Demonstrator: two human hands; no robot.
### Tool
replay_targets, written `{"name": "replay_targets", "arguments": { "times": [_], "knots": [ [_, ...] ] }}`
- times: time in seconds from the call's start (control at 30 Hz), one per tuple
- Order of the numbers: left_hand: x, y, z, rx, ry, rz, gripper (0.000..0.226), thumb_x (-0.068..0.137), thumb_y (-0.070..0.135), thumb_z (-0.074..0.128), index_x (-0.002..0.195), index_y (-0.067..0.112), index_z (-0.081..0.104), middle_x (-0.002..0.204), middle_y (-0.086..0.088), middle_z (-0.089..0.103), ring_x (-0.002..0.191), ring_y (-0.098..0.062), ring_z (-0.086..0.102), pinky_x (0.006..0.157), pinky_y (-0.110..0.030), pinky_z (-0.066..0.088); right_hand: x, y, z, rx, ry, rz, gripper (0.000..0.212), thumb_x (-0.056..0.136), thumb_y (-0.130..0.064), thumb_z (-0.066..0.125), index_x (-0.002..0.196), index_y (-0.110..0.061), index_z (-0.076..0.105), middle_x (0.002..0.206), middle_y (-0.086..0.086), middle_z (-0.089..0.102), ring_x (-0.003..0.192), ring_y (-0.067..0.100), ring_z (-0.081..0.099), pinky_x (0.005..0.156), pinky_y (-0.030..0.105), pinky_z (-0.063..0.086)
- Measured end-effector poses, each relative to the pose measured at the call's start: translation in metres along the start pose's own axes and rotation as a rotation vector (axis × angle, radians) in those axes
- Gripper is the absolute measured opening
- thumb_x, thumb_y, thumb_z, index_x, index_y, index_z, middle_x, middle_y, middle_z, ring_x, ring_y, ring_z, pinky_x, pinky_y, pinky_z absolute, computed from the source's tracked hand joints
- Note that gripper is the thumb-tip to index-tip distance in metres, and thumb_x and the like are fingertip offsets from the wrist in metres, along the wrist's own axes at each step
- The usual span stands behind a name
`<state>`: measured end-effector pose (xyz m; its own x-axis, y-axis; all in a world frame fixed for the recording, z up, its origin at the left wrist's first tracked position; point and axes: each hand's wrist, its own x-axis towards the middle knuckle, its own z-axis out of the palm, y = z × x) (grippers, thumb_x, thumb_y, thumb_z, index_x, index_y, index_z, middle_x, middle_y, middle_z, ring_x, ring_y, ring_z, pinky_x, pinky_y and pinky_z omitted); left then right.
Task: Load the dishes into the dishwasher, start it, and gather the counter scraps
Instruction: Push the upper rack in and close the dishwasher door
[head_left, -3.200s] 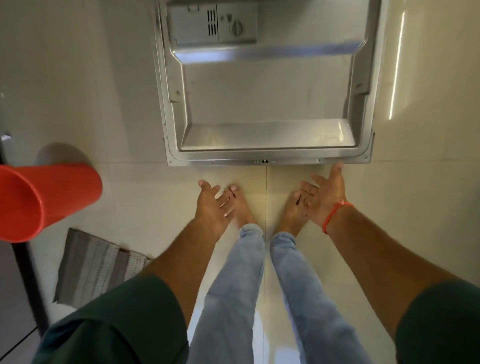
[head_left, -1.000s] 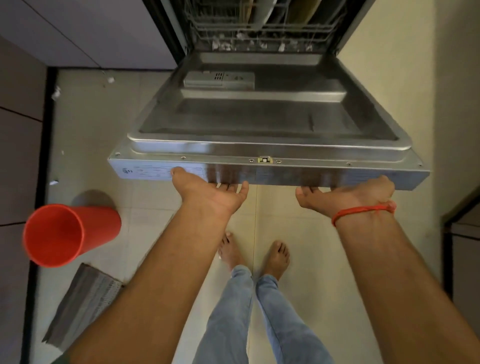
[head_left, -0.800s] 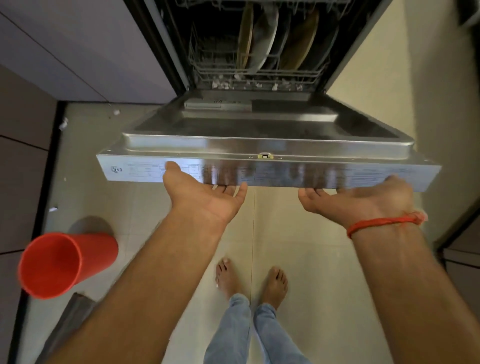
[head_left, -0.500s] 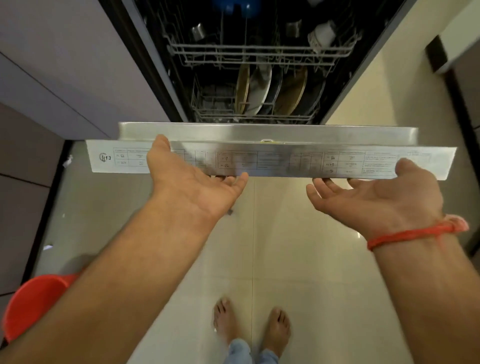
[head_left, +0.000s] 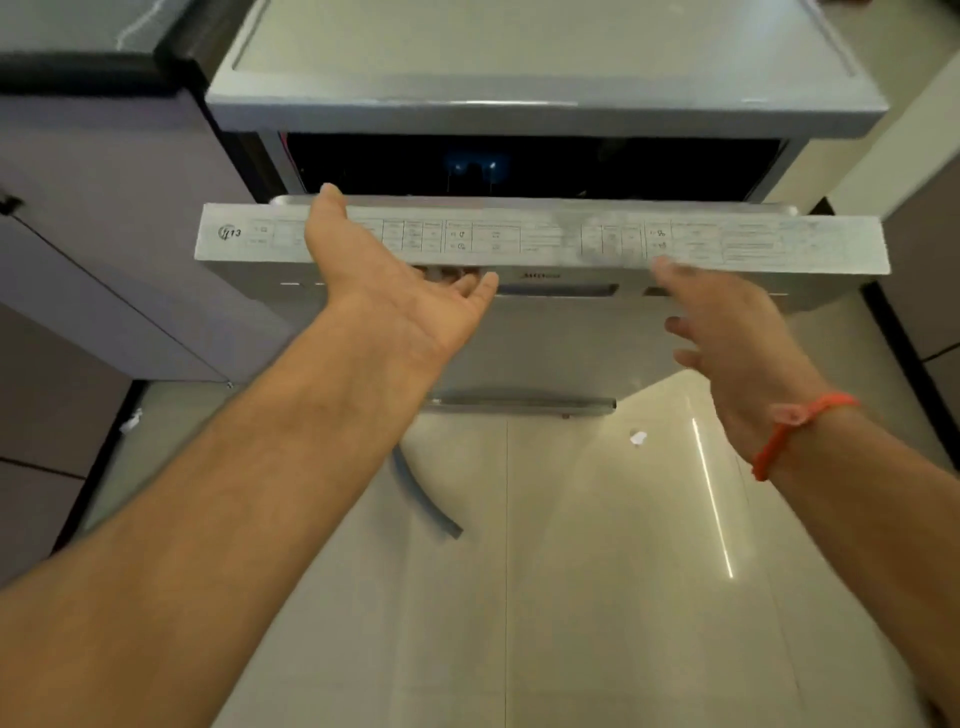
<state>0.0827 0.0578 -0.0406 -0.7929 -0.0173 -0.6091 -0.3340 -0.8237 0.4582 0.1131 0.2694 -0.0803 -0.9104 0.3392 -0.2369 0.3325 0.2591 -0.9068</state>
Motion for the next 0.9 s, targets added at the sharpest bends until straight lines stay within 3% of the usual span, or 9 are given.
{"name": "replay_targets", "arguments": {
  "times": [0.1,0.23,0.37,0.57,0.67,0.73,0.8,0.83,0.9],
  "knots": [
    [0.015,0.009,0.013,0.008,0.002,0.008,0.088,0.094,0.067,0.043,0.153,0.003,0.03,0.15,-0.025,0.041,0.14,-0.046,0.038,0.116,-0.057,0.034,0.019,0.012,0.003,-0.342,0.104,-0.294,0.055,0.09,-0.044,0.067,0.139,-0.024,0.051,0.141,-0.003,0.038,0.123,0.014,0.046,0.108,0.028,0.035],
    [0.039,0.02,0.029,0.02,-0.016,0.012,0.099,0.09,0.067,0.049,0.159,0.006,0.013,0.158,-0.023,0.029,0.14,-0.045,0.039,0.109,-0.055,0.042,0.046,0.009,0.004,-0.61,0.204,-0.599,0.06,0.091,-0.04,0.068,0.144,-0.028,0.043,0.159,0.006,0.021,0.145,0.026,0.028,0.119,0.049,0.025],
    [0.058,0.033,0.04,0.06,-0.038,0.029,0.096,0.09,0.064,0.05,0.159,0.007,0.016,0.158,-0.018,0.031,0.13,-0.046,0.048,0.1,-0.055,0.047,0.083,-0.025,0.013,-0.826,0.159,-0.752,0.069,0.092,-0.052,0.059,0.152,-0.031,0.031,0.166,0.009,0.006,0.152,0.029,0.012,0.12,0.048,0.009],
    [0.071,0.044,0.048,0.187,-0.077,0.055,0.088,0.091,0.049,0.059,0.154,0.0,0.022,0.152,-0.021,0.033,0.119,-0.045,0.055,0.099,-0.053,0.051,0.15,-0.057,0.025,-1.147,0.042,-0.872,0.079,0.09,-0.069,0.032,0.153,-0.023,0.023,0.161,0.012,0.023,0.149,0.034,0.021,0.12,0.059,0.012],
    [0.074,0.048,0.044,0.617,-0.064,0.094,0.056,0.091,0.043,0.061,0.129,0.003,0.049,0.135,-0.016,0.052,0.109,-0.033,0.064,0.096,-0.045,0.054,0.164,-0.061,0.032,-1.171,0.101,-0.915,0.074,0.091,-0.067,0.03,0.151,-0.024,0.026,0.155,0.012,0.031,0.143,0.035,0.03,0.117,0.056,0.02],
    [0.076,0.046,0.034,1.083,-0.035,0.273,0.027,0.092,0.038,0.061,0.1,0.012,0.062,0.107,-0.006,0.068,0.095,-0.021,0.07,0.089,-0.036,0.054,0.167,-0.059,0.034,-1.148,0.137,-0.927,0.072,0.092,-0.067,0.032,0.15,-0.025,0.029,0.153,0.011,0.034,0.141,0.034,0.032,0.116,0.054,0.021],
    [0.083,0.049,0.021,1.449,-0.041,0.647,0.016,0.092,0.03,0.061,0.088,0.018,0.07,0.084,-0.001,0.071,0.076,-0.018,0.068,0.077,-0.032,0.053,0.168,-0.056,0.035,-1.131,0.144,-0.936,0.073,0.091,-0.068,0.033,0.149,-0.025,0.03,0.153,0.01,0.034,0.14,0.034,0.033,0.116,0.054,0.021],
    [0.087,0.052,0.016,1.577,-0.063,0.856,0.015,0.092,0.028,0.06,0.09,0.02,0.073,0.082,0.002,0.07,0.076,-0.014,0.066,0.076,-0.029,0.052,0.169,-0.055,0.034,-1.129,0.145,-0.941,0.074,0.091,-0.069,0.034,0.15,-0.025,0.03,0.153,0.01,0.034,0.14,0.034,0.032,0.115,0.054,0.021],
    [0.1,0.06,0.013,1.733,-0.142,1.214,0.024,0.092,0.031,0.06,0.112,0.022,0.07,0.109,0.001,0.064,0.102,-0.015,0.06,0.09,-0.023,0.043,0.169,-0.055,0.034,-1.128,0.149,-0.951,0.075,0.09,-0.071,0.034,0.15,-0.025,0.03,0.154,0.01,0.034,0.14,0.034,0.033,0.115,0.054,0.021]
  ]
}}
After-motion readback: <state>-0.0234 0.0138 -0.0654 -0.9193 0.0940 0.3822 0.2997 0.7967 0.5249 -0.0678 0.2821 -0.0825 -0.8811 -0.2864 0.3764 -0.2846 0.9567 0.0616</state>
